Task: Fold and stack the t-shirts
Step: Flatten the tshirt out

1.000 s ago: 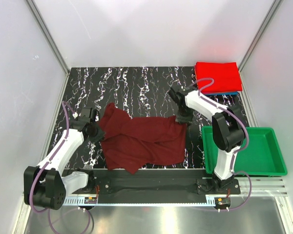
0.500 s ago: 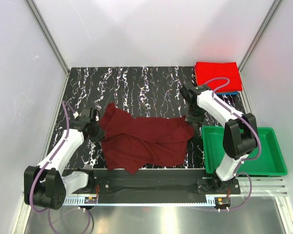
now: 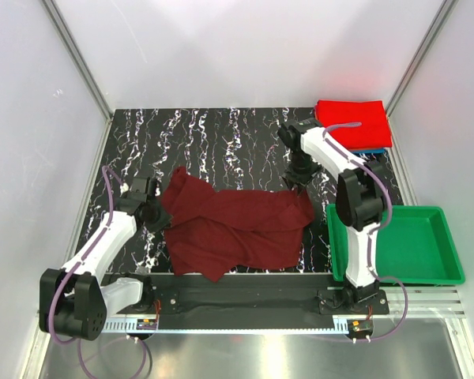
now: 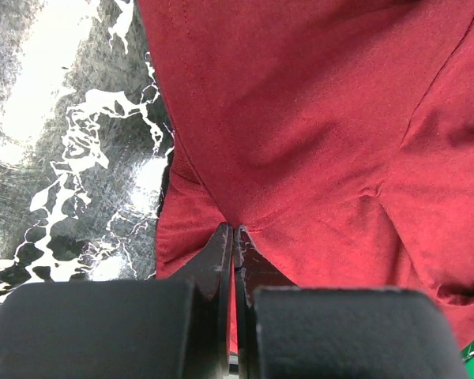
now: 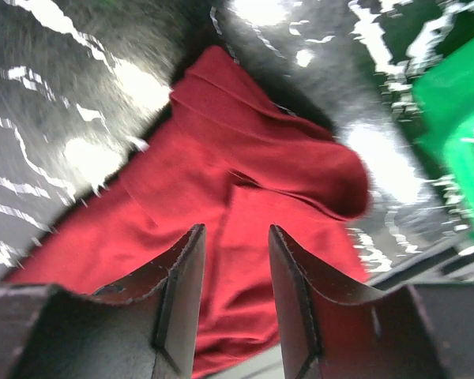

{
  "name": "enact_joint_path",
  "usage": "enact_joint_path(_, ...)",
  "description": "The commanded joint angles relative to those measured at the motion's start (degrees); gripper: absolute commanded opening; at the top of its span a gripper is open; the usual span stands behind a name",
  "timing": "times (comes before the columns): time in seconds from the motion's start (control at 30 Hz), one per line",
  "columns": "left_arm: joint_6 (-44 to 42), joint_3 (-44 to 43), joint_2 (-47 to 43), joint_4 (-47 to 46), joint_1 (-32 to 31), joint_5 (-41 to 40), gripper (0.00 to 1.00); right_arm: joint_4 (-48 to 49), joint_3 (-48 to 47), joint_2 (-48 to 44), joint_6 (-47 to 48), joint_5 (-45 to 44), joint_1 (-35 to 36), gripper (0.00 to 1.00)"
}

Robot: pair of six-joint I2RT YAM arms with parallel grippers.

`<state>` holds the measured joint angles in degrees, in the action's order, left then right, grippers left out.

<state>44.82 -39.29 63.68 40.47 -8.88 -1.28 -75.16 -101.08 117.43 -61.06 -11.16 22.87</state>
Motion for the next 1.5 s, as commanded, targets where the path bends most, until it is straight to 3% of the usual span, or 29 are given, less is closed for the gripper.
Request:
enact_joint_path(0.0,-1.1,0.4,-1.8,-2.6,0.3,1.0,0.00,-13.3,-4.9,3.4,-9.3,2.1,0.1,0.44)
enact_joint_path(0.33,-2.1,-0.1,-1.6,-2.5,0.3,2.6,0.00,-17.7,-7.3,10.5,-12.5,2.8,0.5,0.41)
enact_joint_path(1.47,-3.8,-1.0,-0.6,-3.0,0.3,2.2,0.00,-18.4,-0.9,8.2,-9.3,1.9,0.4,0.37)
